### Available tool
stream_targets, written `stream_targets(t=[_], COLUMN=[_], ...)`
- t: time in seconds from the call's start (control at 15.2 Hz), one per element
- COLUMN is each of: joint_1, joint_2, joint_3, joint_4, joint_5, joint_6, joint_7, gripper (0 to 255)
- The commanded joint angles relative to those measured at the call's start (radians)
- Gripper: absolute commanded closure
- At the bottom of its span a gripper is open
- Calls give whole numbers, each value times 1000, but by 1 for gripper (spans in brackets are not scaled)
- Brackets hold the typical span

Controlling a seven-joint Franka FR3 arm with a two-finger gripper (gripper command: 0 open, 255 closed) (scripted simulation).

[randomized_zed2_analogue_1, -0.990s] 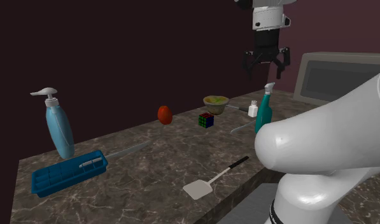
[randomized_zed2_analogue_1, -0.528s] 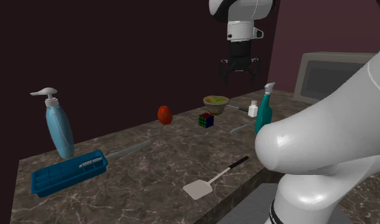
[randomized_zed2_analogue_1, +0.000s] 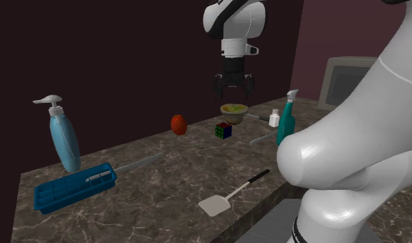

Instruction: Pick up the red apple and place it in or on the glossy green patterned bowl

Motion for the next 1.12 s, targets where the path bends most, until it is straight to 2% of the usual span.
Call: stream_targets(t=[0.0, 0.46, 0.79, 1.06], joint_1=[2, 8, 36, 87], joint_2=[68, 310, 506, 669], joint_3=[38, 145, 191, 196], joint_4=[32, 177, 322, 466], joint_5=[3, -51, -144, -231], joint_6=[42, 148, 193, 202], joint_7=[59, 262, 419, 536], gripper=[0, 0, 0, 0])
